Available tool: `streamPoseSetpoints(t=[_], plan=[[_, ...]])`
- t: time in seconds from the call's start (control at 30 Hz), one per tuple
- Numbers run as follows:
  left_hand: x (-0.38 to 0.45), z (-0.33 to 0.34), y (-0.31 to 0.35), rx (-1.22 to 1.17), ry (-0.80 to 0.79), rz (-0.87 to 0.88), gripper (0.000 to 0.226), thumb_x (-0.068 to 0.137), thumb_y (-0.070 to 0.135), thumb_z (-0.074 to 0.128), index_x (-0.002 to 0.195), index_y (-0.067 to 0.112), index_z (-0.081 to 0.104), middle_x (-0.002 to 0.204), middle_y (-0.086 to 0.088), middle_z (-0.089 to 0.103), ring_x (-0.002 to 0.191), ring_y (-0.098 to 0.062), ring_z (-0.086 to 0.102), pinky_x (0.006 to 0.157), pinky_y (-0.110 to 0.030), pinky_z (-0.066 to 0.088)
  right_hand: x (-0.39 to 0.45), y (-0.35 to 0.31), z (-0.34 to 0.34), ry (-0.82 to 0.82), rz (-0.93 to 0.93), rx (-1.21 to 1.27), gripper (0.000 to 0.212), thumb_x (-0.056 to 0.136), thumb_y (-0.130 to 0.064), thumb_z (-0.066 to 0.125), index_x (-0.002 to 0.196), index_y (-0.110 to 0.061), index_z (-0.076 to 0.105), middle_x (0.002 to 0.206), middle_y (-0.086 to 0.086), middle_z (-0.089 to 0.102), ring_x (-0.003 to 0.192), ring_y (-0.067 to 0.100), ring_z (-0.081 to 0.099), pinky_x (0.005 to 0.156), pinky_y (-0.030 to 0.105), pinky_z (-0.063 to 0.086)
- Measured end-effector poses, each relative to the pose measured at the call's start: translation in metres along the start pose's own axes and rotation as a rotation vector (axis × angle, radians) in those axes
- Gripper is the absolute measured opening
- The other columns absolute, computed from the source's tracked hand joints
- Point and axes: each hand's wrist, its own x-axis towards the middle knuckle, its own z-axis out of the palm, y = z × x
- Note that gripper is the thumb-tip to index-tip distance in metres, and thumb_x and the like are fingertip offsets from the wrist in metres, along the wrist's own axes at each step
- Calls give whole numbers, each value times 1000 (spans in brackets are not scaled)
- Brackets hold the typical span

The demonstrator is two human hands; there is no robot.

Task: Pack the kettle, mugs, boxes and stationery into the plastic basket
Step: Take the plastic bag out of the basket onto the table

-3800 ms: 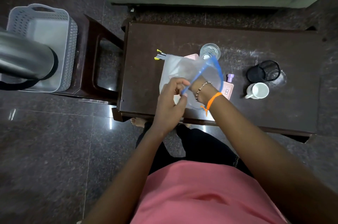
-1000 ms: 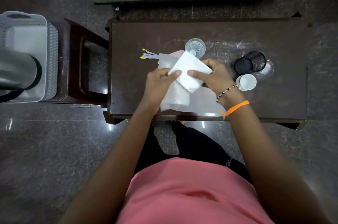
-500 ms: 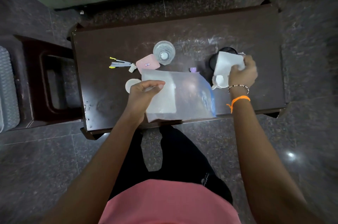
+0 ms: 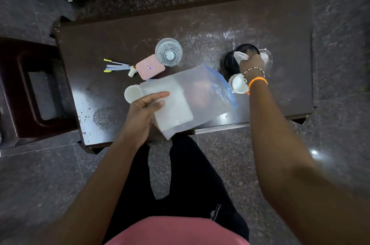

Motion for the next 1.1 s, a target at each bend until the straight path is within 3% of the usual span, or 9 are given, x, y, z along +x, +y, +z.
streamPoseSetpoints(t=[0.1,0.2,0.33,0.53,0.6,0.67,0.77,0.93,1.1], plan=[[0,-2,-3,-26,-21,-31,28,87,-9,49,99,9,67,111,4,66,96,-4,65,77,-15,55,-2,8,0,68,-72,-32,49,89,-1,39,135,-14,45,139,15,49,127,30,45,101,29,37],[-2,-4,-8,-40,-47,-55,30,88,-9,48,99,10,68,114,6,64,100,-6,63,83,-21,56,-5,8,0,220,-164,-202,28,91,-5,43,112,4,59,118,27,59,112,39,54,90,35,41],[-3,-6,-13,-43,-79,-49,30,87,-10,49,92,11,71,108,14,67,98,-3,66,82,-22,56,1,4,-4,160,-157,-342,29,88,5,40,109,7,61,115,30,58,108,41,56,88,42,46],[-5,-8,-16,-118,-16,-25,30,85,-11,51,92,13,67,125,-4,57,114,-15,56,81,-22,57,-56,15,-5,242,-188,93,26,89,-8,48,107,-3,66,111,18,67,98,31,63,81,25,42],[-5,-8,-17,-151,24,-2,32,84,-13,53,90,16,64,120,-2,58,110,-15,56,77,-21,57,-93,17,7,158,-63,398,24,92,-17,49,110,-4,59,104,14,65,79,24,63,71,28,49],[-6,-10,-18,-140,74,38,35,81,-14,56,88,21,58,109,3,59,102,-13,59,74,-25,57,-130,11,21,-76,158,769,23,95,-24,47,114,-12,42,94,6,56,63,14,53,58,25,46],[-11,-13,-23,-153,122,73,48,78,-15,59,98,26,43,108,4,53,96,-10,58,72,-30,57,-168,-7,39,-397,233,1000,45,93,-19,51,127,-25,22,90,0,56,67,14,55,63,28,47],[-19,-46,-30,-197,135,-53,74,83,12,67,131,38,16,120,8,51,102,-20,65,67,-32,59,-186,-25,52,-287,64,934,61,85,10,53,134,-6,22,90,1,57,71,8,55,61,21,50],[-13,-91,-23,-115,102,-240,68,92,44,49,147,29,11,119,-3,63,98,-21,66,91,-47,51,-188,-21,43,-486,-154,709,58,85,13,51,133,-2,24,103,11,57,74,4,61,70,23,54]])
